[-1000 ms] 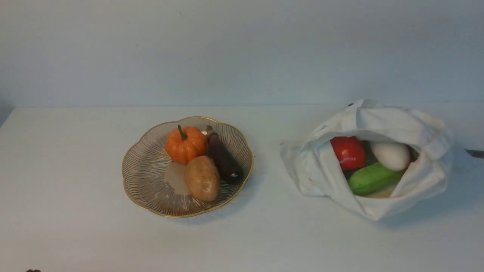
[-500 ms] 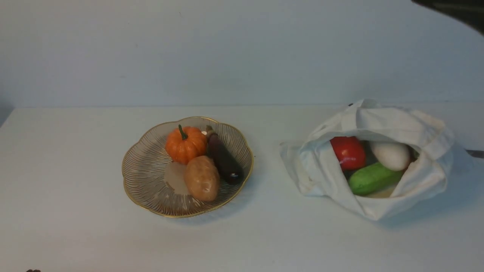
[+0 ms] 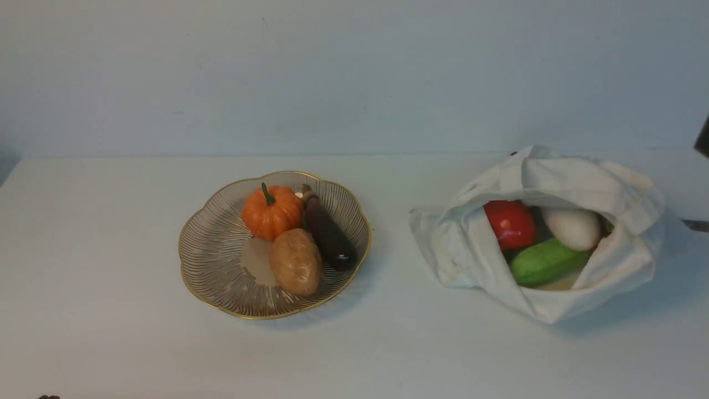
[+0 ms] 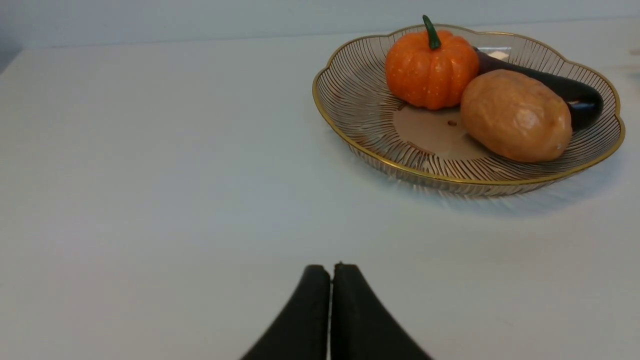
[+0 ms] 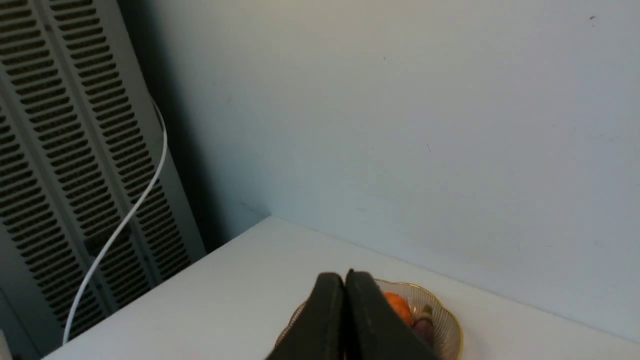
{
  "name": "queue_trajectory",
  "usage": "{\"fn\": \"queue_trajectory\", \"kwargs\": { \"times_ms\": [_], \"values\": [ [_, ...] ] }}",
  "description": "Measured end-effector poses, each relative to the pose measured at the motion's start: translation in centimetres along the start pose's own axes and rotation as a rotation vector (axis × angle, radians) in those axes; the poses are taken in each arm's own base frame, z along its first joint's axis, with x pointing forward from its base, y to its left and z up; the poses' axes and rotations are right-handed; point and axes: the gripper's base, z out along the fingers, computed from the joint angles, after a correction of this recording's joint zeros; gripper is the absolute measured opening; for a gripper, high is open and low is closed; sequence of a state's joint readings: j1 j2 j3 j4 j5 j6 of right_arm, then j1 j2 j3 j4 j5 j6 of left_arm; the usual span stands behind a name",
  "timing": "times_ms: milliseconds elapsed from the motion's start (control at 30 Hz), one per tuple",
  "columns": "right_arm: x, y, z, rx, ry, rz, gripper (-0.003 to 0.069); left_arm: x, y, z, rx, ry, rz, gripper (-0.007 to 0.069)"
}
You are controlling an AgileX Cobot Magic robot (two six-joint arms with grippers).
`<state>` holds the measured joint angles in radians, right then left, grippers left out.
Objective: Take vegetables from cloth bag on white table place on plate.
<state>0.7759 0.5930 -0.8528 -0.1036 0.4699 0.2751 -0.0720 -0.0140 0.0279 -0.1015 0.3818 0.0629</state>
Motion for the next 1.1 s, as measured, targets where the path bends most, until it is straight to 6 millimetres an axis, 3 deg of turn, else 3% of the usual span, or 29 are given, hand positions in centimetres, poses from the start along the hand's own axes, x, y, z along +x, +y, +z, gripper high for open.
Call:
{"fn": "queue_trajectory", "kwargs": {
  "times_ms": [500, 733, 867, 900, 933, 1100],
  "values": [
    [-0.4, 1.1, -0.2, -0.12, -0.061, -0.124, -0.0013, 0.0, 0.0, 0.0, 0.0, 0.0, 0.0, -0.0008],
    [0.6, 0.0, -0.8, -0.027, -0.07, -0.173, -0.0013, 0.0, 0.0, 0.0, 0.0, 0.0, 0.0, -0.0008],
    [4.1, -2.5, -1.4, 0.192, -0.03, -0.191, -0.0013, 0.0, 0.0, 0.0, 0.0, 0.0, 0.0, -0.0008],
    [4.0, -2.6, -1.6, 0.205, -0.035, -0.193, -0.0013, 0.0, 0.0, 0.0, 0.0, 0.0, 0.0, -0.0008],
    [6.5, -4.0, -2.0, 0.323, 0.001, -0.205, -0.0013, 0.0, 0.0, 0.0, 0.0, 0.0, 0.0, -0.0008],
    [14.3, -6.3, -3.8, 0.555, 0.115, -0.197, -0.0013, 0.0, 0.0, 0.0, 0.0, 0.0, 0.0, -0.0008]
  ]
}}
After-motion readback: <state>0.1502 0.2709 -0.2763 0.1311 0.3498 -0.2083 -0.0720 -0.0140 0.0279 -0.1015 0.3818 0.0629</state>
